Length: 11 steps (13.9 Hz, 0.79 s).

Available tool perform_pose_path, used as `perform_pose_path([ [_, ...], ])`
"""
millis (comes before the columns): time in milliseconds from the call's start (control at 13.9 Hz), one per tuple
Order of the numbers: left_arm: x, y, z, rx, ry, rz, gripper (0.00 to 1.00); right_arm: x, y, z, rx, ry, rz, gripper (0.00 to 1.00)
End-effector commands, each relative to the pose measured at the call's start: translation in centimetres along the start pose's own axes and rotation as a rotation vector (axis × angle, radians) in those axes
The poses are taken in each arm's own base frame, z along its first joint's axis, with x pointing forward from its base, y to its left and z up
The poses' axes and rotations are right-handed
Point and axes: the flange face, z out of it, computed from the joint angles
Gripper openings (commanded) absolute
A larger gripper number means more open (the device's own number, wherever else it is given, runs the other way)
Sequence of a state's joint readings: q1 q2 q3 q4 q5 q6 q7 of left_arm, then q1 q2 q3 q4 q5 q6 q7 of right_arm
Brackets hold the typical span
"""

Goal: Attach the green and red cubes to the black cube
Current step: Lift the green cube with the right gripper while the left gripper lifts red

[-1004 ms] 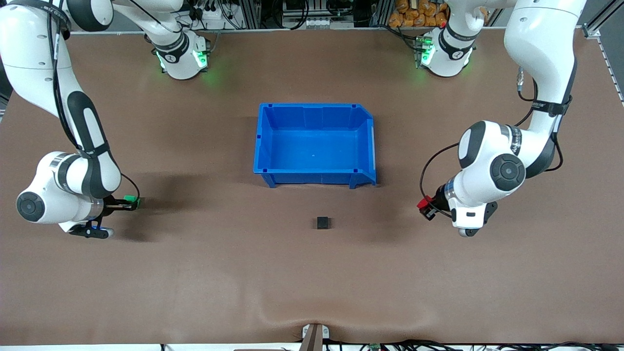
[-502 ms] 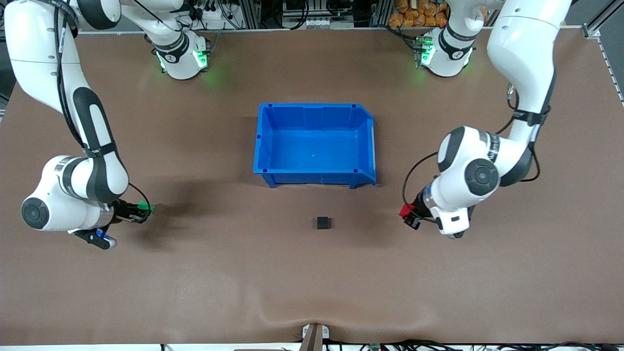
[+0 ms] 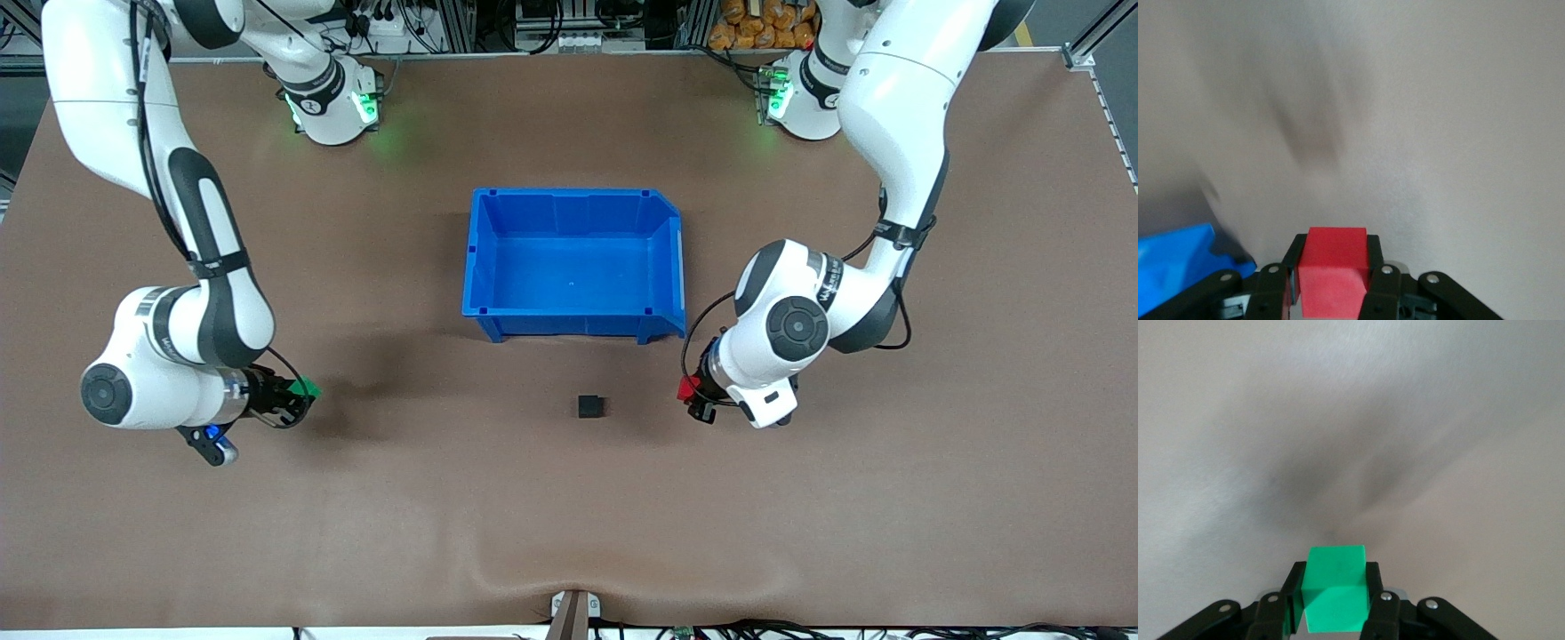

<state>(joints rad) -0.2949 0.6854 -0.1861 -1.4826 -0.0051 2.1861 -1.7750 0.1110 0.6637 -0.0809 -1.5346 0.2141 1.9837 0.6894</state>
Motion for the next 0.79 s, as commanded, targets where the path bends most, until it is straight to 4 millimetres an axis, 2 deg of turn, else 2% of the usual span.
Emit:
perform_pose_path([
  [0,-1.6,1.6,1.0,-0.006,-0.02,-0.14,0.0,-2.0,-1.9,-0.3,0.004,-0.006,0.113,0.0],
  [215,-3.2,1.4,2.7,0.008,-0.02,-0.162,0.0,-4.3,-4.5,-0.4,0.008,0.009,0.209,0.0],
  [358,-3.8,2.2,3.7,0.002,-0.029,-0.159,0.0,-5.6,-5.9,-0.5,0.013,0.018,0.265,0.0],
  [502,-4.4,2.7,4.7,-0.018,-0.049,-0.16,0.0,-7.1,-7.2,-0.1,0.04,-0.009,0.325,0.0],
  [645,-5.6,2.5,6.5,-0.029,-0.063,-0.153,0.0,-8.9,-8.8,0.8,0.069,-0.063,0.375,0.0],
  [717,-5.5,2.5,6.8,-0.029,-0.062,-0.153,0.0,-9.0,-9.2,0.9,0.088,-0.057,0.402,0.0],
])
